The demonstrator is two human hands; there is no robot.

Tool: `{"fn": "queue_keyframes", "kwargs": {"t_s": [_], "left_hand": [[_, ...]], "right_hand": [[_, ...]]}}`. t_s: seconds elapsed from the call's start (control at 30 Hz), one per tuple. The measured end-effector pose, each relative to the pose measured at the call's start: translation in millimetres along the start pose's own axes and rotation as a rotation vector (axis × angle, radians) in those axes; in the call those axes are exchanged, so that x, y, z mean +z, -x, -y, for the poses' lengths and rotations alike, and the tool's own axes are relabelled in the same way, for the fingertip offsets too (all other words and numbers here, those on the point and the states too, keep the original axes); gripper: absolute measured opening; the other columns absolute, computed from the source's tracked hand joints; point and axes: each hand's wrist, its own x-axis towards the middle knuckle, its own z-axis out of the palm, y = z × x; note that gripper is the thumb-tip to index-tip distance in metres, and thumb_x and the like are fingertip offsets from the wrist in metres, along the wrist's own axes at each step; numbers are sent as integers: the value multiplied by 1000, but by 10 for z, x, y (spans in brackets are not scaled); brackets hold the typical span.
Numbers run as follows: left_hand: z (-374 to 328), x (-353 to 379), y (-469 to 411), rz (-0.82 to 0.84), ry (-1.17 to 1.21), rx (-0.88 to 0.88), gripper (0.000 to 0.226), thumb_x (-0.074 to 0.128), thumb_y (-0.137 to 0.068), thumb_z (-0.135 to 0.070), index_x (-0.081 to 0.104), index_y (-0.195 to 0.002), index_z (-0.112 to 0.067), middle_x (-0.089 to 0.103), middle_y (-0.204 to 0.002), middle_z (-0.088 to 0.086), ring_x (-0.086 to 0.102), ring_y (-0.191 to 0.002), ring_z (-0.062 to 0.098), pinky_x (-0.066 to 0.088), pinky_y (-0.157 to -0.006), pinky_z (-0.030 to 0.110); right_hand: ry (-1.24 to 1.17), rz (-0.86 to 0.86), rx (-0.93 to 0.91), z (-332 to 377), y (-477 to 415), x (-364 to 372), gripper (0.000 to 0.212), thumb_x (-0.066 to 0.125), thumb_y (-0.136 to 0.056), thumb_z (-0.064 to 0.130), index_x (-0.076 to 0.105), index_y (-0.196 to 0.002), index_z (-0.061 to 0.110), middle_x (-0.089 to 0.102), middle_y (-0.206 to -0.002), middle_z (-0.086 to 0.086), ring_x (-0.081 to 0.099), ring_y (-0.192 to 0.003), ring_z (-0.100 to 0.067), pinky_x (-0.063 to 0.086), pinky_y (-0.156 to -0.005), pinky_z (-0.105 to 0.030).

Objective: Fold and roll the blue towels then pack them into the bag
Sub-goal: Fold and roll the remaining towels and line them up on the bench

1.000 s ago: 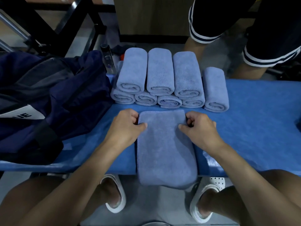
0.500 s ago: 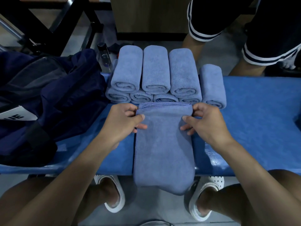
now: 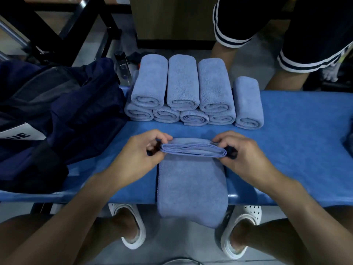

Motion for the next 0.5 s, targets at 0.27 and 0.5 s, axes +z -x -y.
{"fn": "queue_keyframes", "kwargs": {"t_s": [0.27,0.5], "left_hand": [[69,13,39,41,-246,220,36,66,-80,6,48,-80,-26,66,-122,-14,60,-104,-8,38,-78,7],[167,10,23,66,-351,264,34,66,-79,4,45,-80,-23,64,-126,-15,55,-115,-8,36,-86,6]], "right_hand": [[308,73,-86,26,109,-30,18,68,-81,30,66,-98,24,57,-121,17,61,-101,-7,54,-76,-36],[481,73,-140,40,121,-45,20,76,-81,13,74,-99,21,65,-123,5,70,-88,-21,59,-66,-40]]}}
